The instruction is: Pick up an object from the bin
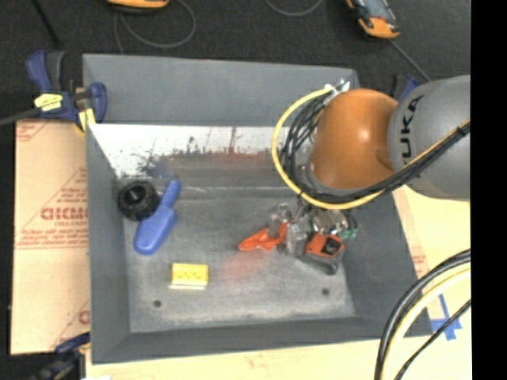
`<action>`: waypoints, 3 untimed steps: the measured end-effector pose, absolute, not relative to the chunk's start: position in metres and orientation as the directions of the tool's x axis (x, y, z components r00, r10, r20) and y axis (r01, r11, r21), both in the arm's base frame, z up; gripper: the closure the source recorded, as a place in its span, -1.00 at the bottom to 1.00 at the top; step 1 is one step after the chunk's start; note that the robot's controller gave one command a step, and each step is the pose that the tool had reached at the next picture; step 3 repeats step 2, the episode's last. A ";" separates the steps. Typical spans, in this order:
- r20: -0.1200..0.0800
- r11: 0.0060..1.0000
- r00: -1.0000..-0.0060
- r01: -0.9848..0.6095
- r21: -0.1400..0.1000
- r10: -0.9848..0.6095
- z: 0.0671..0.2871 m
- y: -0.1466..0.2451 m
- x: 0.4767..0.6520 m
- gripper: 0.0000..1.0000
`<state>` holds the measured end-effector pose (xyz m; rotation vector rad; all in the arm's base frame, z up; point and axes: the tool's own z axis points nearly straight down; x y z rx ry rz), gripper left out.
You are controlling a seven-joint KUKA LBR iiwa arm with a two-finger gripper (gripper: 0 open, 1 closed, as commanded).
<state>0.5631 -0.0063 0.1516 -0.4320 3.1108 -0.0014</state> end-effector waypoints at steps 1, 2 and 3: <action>-0.002 0.962 -0.962 -0.272 -0.001 -0.272 0.169 -0.006 0.564 1.00; -0.005 0.962 -0.962 -0.271 -0.002 -0.271 0.185 -0.006 0.564 1.00; -0.005 0.962 -0.962 -0.271 -0.002 -0.271 0.185 -0.006 0.564 1.00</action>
Offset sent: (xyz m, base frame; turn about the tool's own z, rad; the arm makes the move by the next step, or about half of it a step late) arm 0.0000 0.0000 0.0042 0.0000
